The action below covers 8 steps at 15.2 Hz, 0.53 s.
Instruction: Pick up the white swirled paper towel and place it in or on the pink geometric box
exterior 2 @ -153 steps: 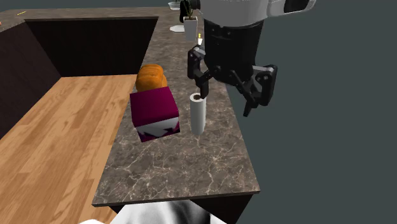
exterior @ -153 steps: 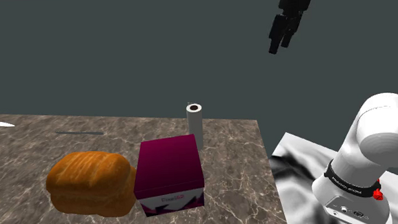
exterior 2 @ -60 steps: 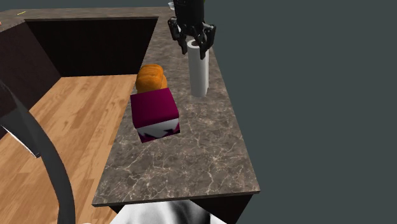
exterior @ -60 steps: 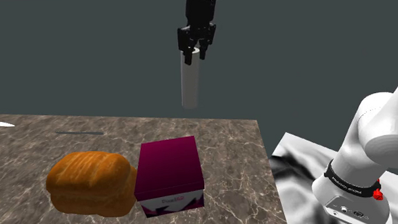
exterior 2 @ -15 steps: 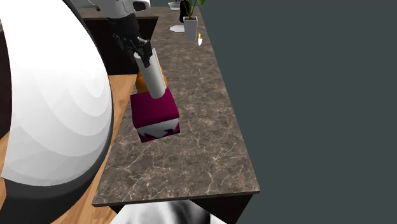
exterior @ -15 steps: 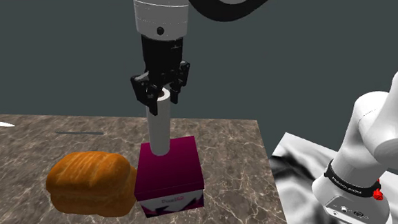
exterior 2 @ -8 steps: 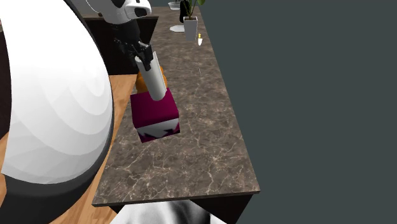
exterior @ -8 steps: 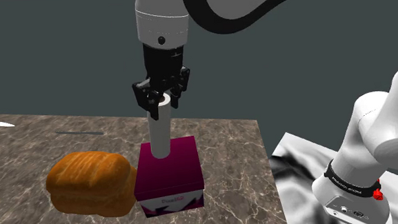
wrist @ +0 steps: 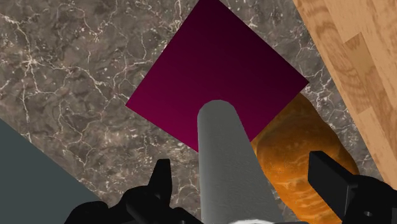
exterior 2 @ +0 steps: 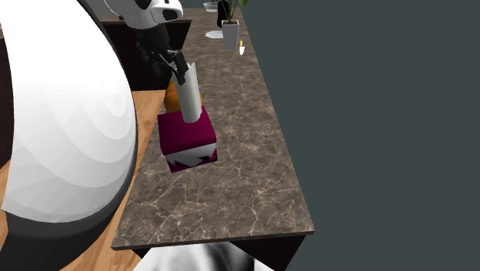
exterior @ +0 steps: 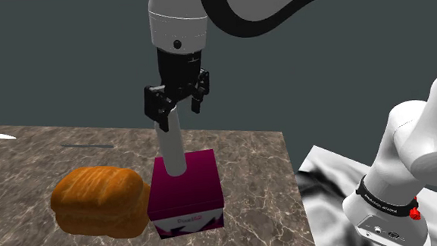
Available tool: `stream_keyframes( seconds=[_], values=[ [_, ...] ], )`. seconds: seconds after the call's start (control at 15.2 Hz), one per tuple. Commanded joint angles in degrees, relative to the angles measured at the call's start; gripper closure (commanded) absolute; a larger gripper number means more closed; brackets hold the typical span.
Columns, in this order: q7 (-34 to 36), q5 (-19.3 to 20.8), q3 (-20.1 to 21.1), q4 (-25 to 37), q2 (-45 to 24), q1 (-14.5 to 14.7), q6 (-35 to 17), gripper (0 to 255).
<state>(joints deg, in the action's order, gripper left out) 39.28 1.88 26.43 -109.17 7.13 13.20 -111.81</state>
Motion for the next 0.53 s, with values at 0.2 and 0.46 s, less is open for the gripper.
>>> stream_keyframes(
  seconds=[0.2, 0.46],
  values=[
    [-0.4, -0.6, -0.1, 6.1, 1.1, 0.1, 7.1, 0],
    [-0.4, -0.6, -0.1, 6.1, 1.1, 0.1, 7.1, 0]
  ],
)
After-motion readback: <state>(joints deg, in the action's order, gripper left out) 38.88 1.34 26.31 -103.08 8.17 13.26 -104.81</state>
